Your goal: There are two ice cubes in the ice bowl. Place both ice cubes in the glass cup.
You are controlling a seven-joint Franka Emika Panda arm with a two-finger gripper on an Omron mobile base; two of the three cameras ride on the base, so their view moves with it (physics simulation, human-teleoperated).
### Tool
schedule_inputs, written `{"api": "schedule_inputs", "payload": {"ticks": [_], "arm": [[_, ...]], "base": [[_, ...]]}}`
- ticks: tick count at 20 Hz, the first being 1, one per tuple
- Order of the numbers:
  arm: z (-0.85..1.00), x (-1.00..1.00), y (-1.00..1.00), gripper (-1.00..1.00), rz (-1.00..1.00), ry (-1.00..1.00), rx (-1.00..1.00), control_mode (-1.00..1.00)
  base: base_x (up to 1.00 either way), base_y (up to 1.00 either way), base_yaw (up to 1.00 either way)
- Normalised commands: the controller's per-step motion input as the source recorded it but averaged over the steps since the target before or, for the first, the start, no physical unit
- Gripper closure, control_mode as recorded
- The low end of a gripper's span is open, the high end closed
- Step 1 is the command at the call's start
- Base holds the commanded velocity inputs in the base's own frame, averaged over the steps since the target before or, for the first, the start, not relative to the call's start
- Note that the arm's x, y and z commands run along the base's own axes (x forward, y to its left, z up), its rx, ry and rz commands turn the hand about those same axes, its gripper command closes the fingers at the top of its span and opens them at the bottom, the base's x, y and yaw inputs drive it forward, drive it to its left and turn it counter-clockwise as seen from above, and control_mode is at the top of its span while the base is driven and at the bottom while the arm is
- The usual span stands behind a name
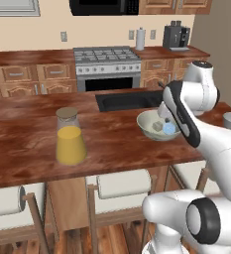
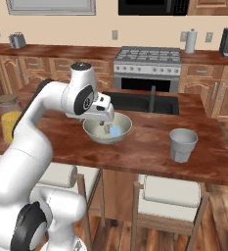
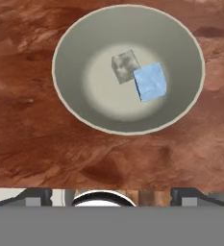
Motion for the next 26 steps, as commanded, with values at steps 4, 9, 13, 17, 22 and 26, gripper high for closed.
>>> {"api": "schedule_inputs", "payload": {"ticks": [4,9,13,17,22,26], "arm": [[-0.13,0.53,-0.08,-1.00,0.00,0.00,-0.01,-1.00],[-0.18,0.61,0.00,-1.00,0.00,0.01,-0.01,-1.00],[-0.25,0.56,0.00,-1.00,-0.02,0.10,-0.05,-1.00],[-0.29,0.33,-0.05,-1.00,-0.04,0.19,-0.06,-1.00],[-0.27,0.17,-0.24,-1.00,-0.03,0.18,-0.04,-1.00],[-0.16,0.11,-0.15,-1.00,-0.01,0.14,-0.01,-1.00]], "base": [[0.00,0.00,0.00],[0.00,0.00,0.00],[0.00,0.00,0.00],[0.00,0.00,0.00],[0.00,0.00,0.00],[0.00,0.00,0.00]]}}
